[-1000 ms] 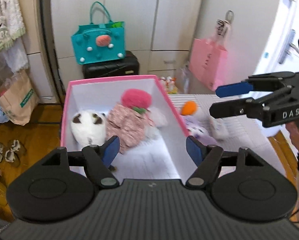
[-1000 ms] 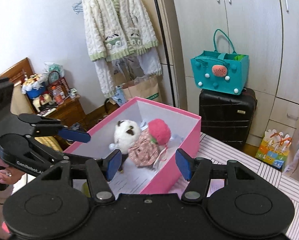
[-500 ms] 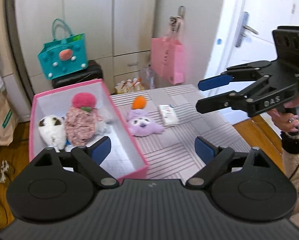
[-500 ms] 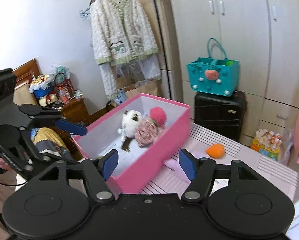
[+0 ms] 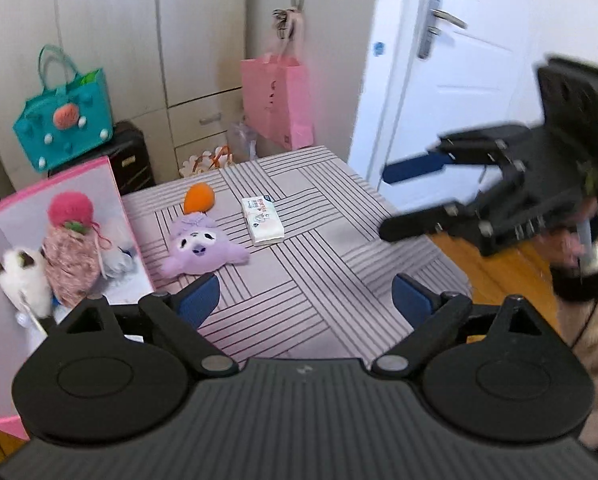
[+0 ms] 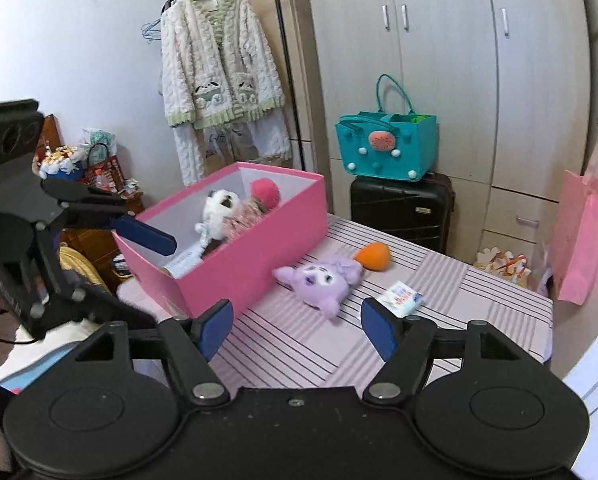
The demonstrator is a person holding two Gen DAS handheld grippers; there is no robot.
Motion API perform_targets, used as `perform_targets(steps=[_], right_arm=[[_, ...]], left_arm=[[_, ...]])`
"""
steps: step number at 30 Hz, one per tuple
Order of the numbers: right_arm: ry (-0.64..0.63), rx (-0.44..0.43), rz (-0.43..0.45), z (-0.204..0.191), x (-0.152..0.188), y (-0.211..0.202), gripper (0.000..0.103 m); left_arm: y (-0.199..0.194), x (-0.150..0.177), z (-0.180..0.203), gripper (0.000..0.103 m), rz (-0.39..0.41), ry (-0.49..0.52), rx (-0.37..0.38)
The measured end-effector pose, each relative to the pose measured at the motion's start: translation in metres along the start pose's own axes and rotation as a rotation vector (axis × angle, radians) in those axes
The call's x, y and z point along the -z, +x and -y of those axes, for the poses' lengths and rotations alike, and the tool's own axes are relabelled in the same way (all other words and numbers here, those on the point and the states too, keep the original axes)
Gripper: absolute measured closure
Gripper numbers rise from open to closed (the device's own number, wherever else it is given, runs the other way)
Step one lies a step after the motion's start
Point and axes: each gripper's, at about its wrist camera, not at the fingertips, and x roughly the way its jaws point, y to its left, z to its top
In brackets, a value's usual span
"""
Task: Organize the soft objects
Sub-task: 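Withdraw both open tools from the pink box toward the table, then grasp the orange sponge with the left gripper while the right gripper grasps the wipes packet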
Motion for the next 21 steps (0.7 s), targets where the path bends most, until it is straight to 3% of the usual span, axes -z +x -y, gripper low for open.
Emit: perform_targets(steps=[2,5,12,21], right_arm=[[0.011,0.020,0.009,0.008,0.012,0.002,0.027],[0.013,0.018,0.001,0.018,0.027,0.011,0.025],[-0.085,0.082,-0.047,0.043,0.044,0.050,0.023],[-0.186,0.036,-0.079,0.084,0.041,0.113,0.023]], left_arm=[[0.012,0.001,-0.002,0.009,0.027,-0.025,0.010],[0.032,0.001,-0.005,0.009,0.057,-0.045,-0.032],[0.071,-0.012,-0.012,0.012,0.105,-0.078,-0.071],[0.129,-0.038,-0.022,0.016,0.123,-0.145,-0.147]])
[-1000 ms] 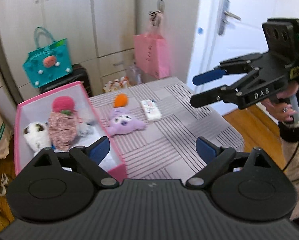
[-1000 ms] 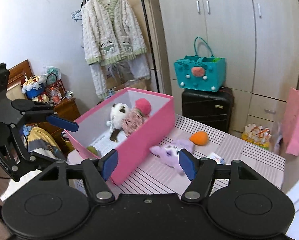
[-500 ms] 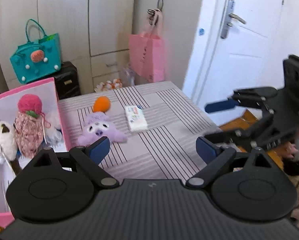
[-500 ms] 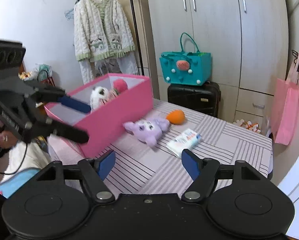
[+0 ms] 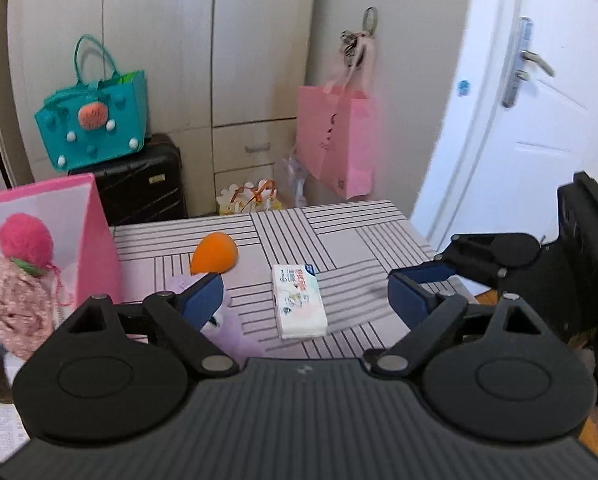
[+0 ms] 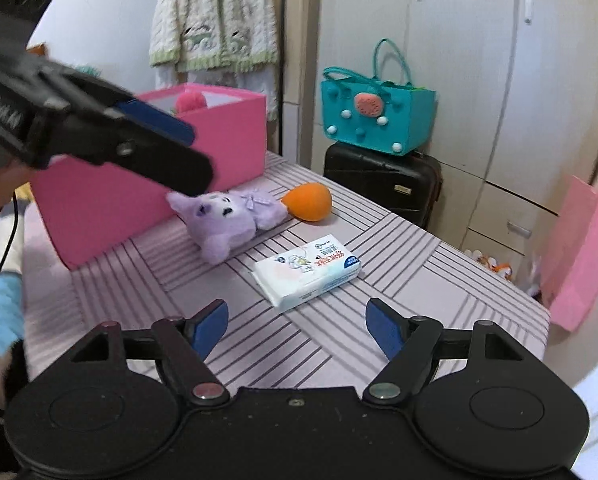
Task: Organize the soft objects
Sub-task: 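Grasp the orange sponge with the left gripper while the right gripper grasps the wipes packet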
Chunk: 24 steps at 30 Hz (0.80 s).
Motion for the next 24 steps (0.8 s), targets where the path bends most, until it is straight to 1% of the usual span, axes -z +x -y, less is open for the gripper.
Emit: perform_targets(steps=[2,3,5,7,10,13,17,21,24], right_arm=[[-0.042,-0.023,-0.009,0.004,-0.002,0.013,0.023],[-0.063,-0.034,-0.013,0.005,-0.002,0.019,0.022],[-0.107,-0.046,-0.011,0.006,-0.002,0.030,0.020],[-0.148,-0.052,-0.004,0.006,-0.002,0.039,0.018],[-0.198,-0.038,-0.001,0.004,-0.004,0.051,0.018],[-0.205,-0.048,0.007,0.008,-0.008,0.059,0.018],[-0.203,-0.077,0.016,0.016,-0.010,0.066,0.011],[-0.162,-0.124,0.017,0.028,-0.013,0.072,0.011],[-0.141,-0.151,0.009,0.034,-0.016,0.079,0.011]], left_arm=[[0.017,-0.003,-0.005,0.020,-0.015,-0.034,-0.024],[0.026,-0.005,-0.008,0.020,-0.022,-0.050,-0.037],[0.044,-0.007,-0.012,0.025,-0.035,-0.077,-0.070],[0.061,-0.009,-0.015,0.028,-0.055,-0.096,-0.106],[0.082,-0.008,-0.021,0.030,-0.060,-0.135,-0.186],[0.103,-0.006,-0.023,0.036,-0.068,-0.147,-0.247],[0.111,-0.009,-0.024,0.036,-0.022,-0.135,-0.330],[0.119,-0.014,-0.030,0.036,-0.038,-0.192,-0.346],[0.128,-0.013,-0.027,0.036,-0.053,-0.201,-0.368]])
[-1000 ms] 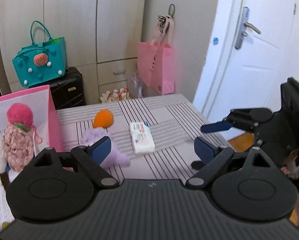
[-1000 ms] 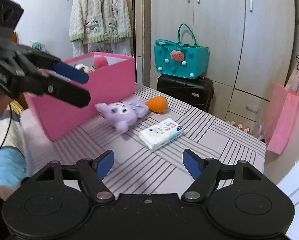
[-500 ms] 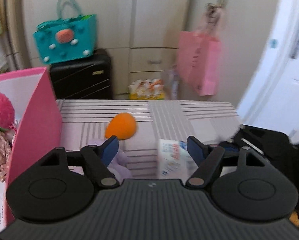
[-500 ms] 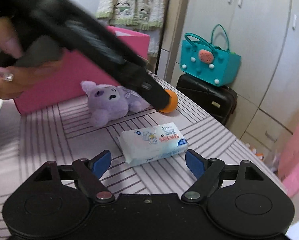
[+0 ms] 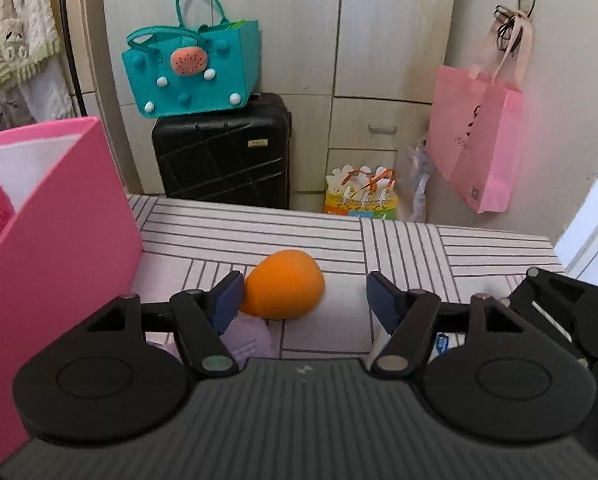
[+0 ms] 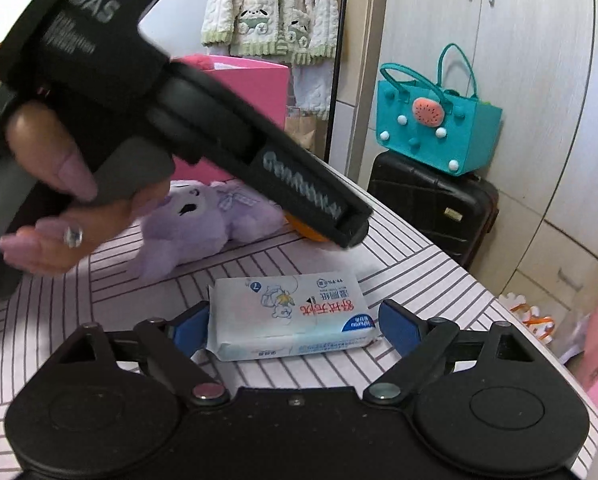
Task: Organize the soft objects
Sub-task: 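Grasp the orange sponge with the left gripper while the right gripper grasps the wipes packet, then lift the orange sponge with the left gripper while the right gripper carries the wipes packet toward the box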
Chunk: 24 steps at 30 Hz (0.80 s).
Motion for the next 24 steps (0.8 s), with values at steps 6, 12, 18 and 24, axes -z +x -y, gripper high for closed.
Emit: perform_targets(steps=[6,12,18,24], right_arm=[[0.039,0.009,0.005,0.004,0.003,0.000,0.016],[0.068,0.024,0.007,0.008,0.006,-0.005,0.019],[0.113,0.052,-0.009,0.008,0.006,-0.008,0.019],[0.196,0.059,-0.024,0.007,0.007,-0.015,0.019]], left_arm=[[0.010,0.002,0.006,0.042,0.025,0.022,-0.069],[0.013,0.002,0.003,0.062,0.038,0.045,-0.128],[0.003,0.003,0.004,0.064,0.081,0.046,-0.127],[-0.024,0.005,0.001,0.064,0.137,0.036,-0.066]])
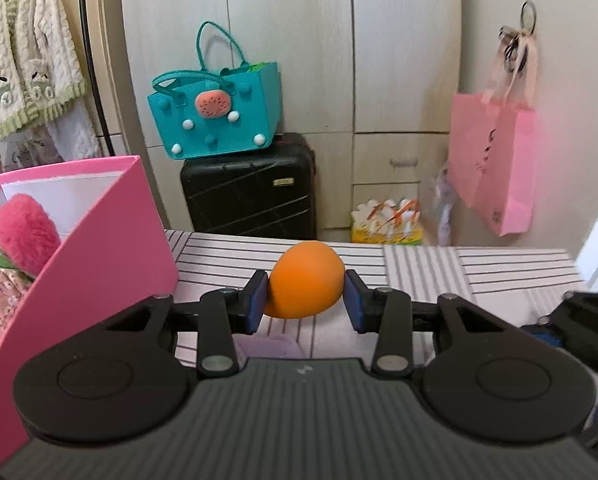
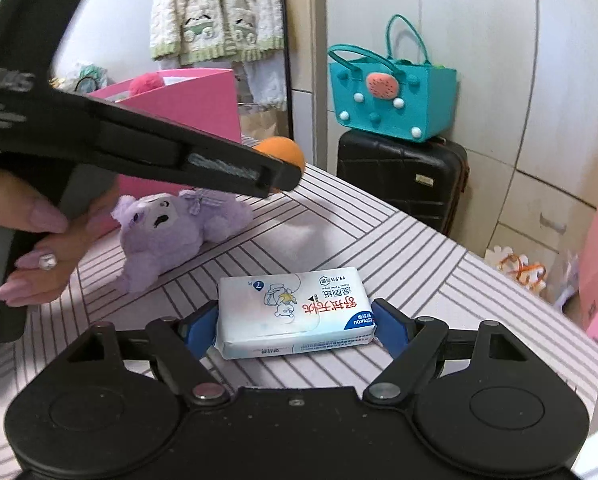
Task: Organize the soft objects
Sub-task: 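Lift the orange sponge with the left gripper while the right gripper carries the wipes packet toward the box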
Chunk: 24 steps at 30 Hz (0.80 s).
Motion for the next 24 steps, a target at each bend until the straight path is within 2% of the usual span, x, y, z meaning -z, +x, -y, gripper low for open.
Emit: perform_targets(steps=[7,13,21,24], right_arm=[[0.041,0.070,-0.035,-0.010,0.001,-0.006,0.020],[0.097,0.096,-0.023,-0.017,0.005,-0.020,0.020],[0.187,0.113,-0.018,-0.030,0.012,-0.041,0.020],[0.216,0.113,-0.032,-0.035,0.017,-0.050,0.020]], left_arm=[[-0.029,0.005,-0.010,0.064,0.017,-0.041,0.093],[-0.054,0.014,-0.021,0.064,0.024,-0.067,0.164],[-0.079,0.031,-0.038,0.064,-0.006,-0.075,0.259],[-0.083,0.033,-0.040,0.064,-0.045,-0.027,0.320]])
